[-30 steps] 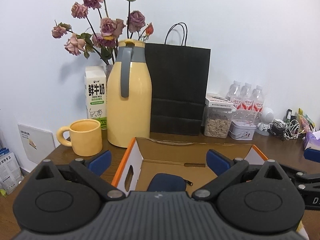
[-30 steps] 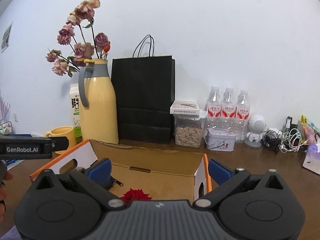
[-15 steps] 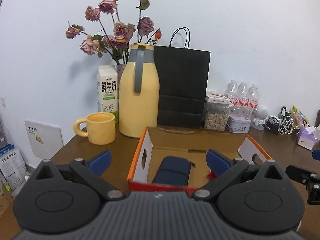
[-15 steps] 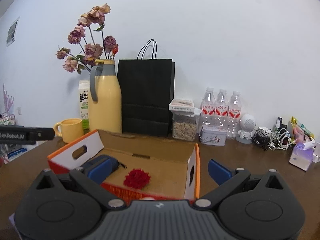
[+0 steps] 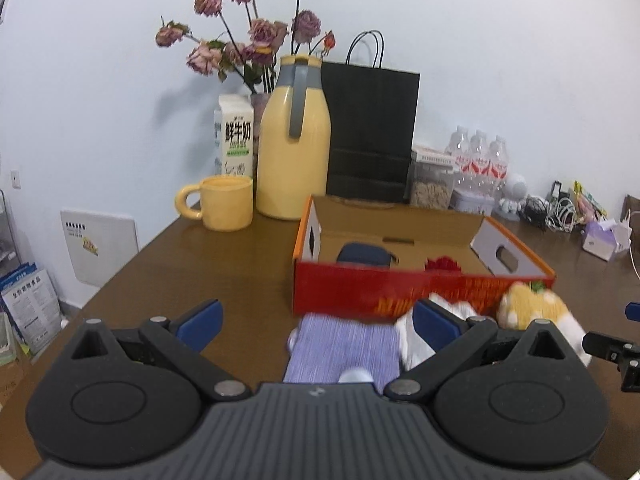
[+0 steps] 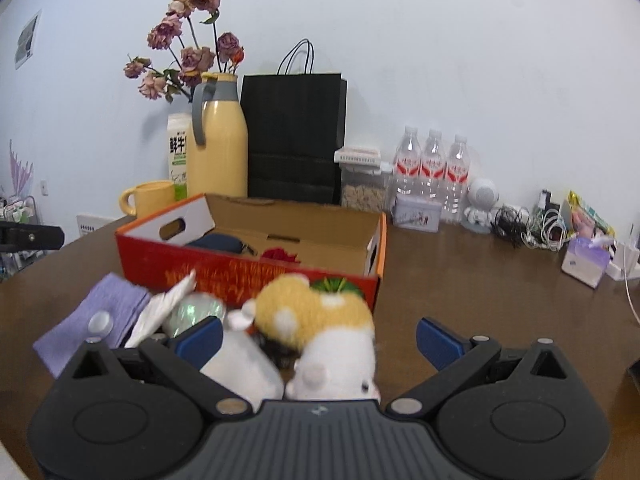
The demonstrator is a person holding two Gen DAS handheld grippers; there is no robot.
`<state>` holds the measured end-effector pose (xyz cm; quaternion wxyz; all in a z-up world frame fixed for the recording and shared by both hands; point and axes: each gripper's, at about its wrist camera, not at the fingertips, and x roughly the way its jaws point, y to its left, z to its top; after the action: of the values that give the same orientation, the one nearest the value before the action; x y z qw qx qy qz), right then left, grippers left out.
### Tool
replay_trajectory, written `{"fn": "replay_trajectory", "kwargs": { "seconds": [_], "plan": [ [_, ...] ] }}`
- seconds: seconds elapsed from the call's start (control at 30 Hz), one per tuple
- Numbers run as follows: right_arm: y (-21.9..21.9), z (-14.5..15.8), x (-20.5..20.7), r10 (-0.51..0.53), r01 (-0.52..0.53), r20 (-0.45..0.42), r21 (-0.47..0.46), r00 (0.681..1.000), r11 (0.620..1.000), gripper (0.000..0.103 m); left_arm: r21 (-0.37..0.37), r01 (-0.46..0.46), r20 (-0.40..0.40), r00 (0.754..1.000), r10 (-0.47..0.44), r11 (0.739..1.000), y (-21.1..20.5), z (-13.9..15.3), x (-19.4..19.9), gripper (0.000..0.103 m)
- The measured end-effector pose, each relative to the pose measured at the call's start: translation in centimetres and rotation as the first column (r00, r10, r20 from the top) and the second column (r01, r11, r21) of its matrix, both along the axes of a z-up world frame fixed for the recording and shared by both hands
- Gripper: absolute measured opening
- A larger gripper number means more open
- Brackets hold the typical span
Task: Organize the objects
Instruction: 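Withdraw both tools from the box back toward the table items, then grasp the clear plastic container with the right tool while the left tool grasps the white cap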
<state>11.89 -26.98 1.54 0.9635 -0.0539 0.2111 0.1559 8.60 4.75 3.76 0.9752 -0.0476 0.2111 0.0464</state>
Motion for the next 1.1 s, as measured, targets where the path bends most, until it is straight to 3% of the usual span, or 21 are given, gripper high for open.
{"fn": "replay_trajectory", "kwargs": {
  "seconds": [0.4, 0.5, 0.6, 0.77, 0.83, 0.9, 0.93, 0.97, 1.1],
  "plan": [
    [2.5, -1.6, -1.2, 0.173, -0.175, -0.046, -0.033, 0.984, 0.984, 0.103, -0.042, -0.032, -0.107, 0.994, 0.027, 0.999, 2.0, -3.2, -2.0, 0.103],
    [3.9, -1.2, -0.2, 0.256, -0.259, -0.045, -0.096, 0.966, 0.961, 0.103, -0.038, -0.037, -0.099, 0.995, 0.033, 0.999, 2.3, -3.0, -2.7, 0.103],
    [4.8, -1.6, 1.8, 0.316, -0.328, -0.103, -0.136, 0.943, 0.935, 0.103, -0.039, -0.046, -0.093, 0.995, 0.042, 0.998, 2.6, -2.9, -3.3, 0.103],
    [5.2, -2.9, 4.5, 0.382, -0.409, -0.208, -0.101, 0.900, 0.907, 0.103, -0.041, -0.065, -0.095, 0.994, 0.061, 0.997, 3.2, -2.7, -3.7, 0.103],
    [5.3, -3.1, 4.7, 0.387, -0.412, -0.207, -0.094, 0.899, 0.906, 0.103, -0.042, -0.074, -0.097, 0.993, 0.070, 0.996, 3.5, -2.7, -3.9, 0.103],
    [5.2, -3.0, 4.6, 0.396, -0.416, -0.197, -0.068, 0.897, 0.907, 0.097, -0.043, -0.082, -0.099, 0.992, 0.077, 0.996, 3.7, -2.7, -4.0, 0.103],
    [5.1, -3.0, 4.5, 0.402, -0.418, -0.193, -0.046, 0.895, 0.907, 0.087, -0.044, -0.085, -0.101, 0.992, 0.081, 0.995, 3.7, -2.8, -4.0, 0.103],
    [4.9, -2.9, 4.4, 0.399, -0.412, -0.186, -0.037, 0.898, 0.911, 0.084, -0.044, -0.088, -0.103, 0.991, 0.083, 0.995, 3.8, -2.8, -4.0, 0.103],
    [4.8, -3.0, 3.7, 0.373, -0.383, -0.163, -0.034, 0.913, 0.923, 0.083, -0.036, -0.083, -0.102, 0.992, 0.079, 0.996, 3.7, -2.7, -3.8, 0.103]
  ]
}}
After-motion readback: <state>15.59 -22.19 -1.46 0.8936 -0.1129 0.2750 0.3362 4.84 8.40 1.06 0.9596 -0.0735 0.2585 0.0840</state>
